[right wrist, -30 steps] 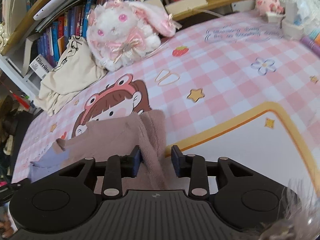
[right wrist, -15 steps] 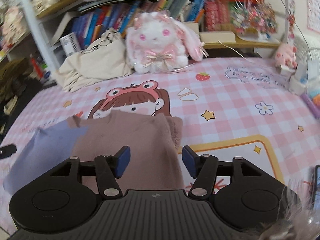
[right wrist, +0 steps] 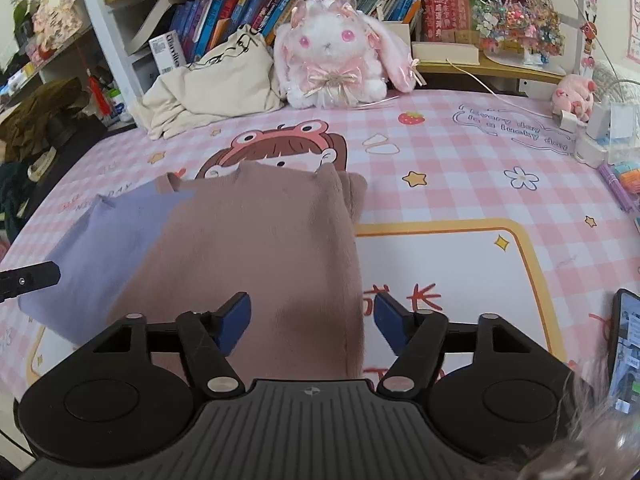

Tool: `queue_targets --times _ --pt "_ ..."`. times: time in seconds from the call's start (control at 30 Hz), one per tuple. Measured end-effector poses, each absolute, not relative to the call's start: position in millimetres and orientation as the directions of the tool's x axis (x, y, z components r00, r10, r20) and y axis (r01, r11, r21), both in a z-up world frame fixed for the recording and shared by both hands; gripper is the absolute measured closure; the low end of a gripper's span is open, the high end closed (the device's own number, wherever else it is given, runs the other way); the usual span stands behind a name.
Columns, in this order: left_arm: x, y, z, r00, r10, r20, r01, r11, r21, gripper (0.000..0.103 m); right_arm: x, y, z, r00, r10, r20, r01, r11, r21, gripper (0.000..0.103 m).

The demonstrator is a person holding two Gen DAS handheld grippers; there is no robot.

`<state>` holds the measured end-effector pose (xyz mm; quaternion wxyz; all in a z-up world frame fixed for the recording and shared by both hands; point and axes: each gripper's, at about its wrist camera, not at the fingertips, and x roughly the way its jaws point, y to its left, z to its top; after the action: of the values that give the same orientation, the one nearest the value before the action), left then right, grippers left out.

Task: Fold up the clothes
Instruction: 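Press and smooth the folded sweater with both grippers, then move the left gripper to the lavender side edge and grasp it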

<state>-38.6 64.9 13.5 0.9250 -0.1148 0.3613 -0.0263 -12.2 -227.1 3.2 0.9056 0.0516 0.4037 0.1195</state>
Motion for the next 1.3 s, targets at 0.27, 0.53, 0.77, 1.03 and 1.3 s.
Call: queue_targets --times 0.27,0.53,0.77,1.03,1.3 --pt "-48 36 8 0.695 -0.114 -0.710 -0.043 0.979 -0.199 0.022 -28 -220 5 0.624 0.300 -0.721 -0.295 0.946 0.139 0.030" --pt "-60 15 7 0.687 -0.083 -0.722 -0.063 0.983 -0.172 0.022 -46 -222 5 0.616 0.327 -0.717 -0.388 0.918 0.085 0.025" --pt "-72 4 4 0.670 -0.054 -0.741 -0.103 0.981 -0.165 0.022 -61 -226 5 0.623 0.354 -0.698 -0.454 0.890 0.045 0.024" --pt "-74 3 -5 0.632 -0.067 -0.772 -0.130 0.973 -0.191 0.022 -70 -226 0 0.598 0.352 -0.720 -0.484 0.874 0.025 0.023" --pt "-67 54 -16 0.633 -0.142 -0.761 -0.272 0.880 -0.390 0.022 -68 -214 2 0.616 0.324 -0.718 -0.454 0.891 0.012 0.022"
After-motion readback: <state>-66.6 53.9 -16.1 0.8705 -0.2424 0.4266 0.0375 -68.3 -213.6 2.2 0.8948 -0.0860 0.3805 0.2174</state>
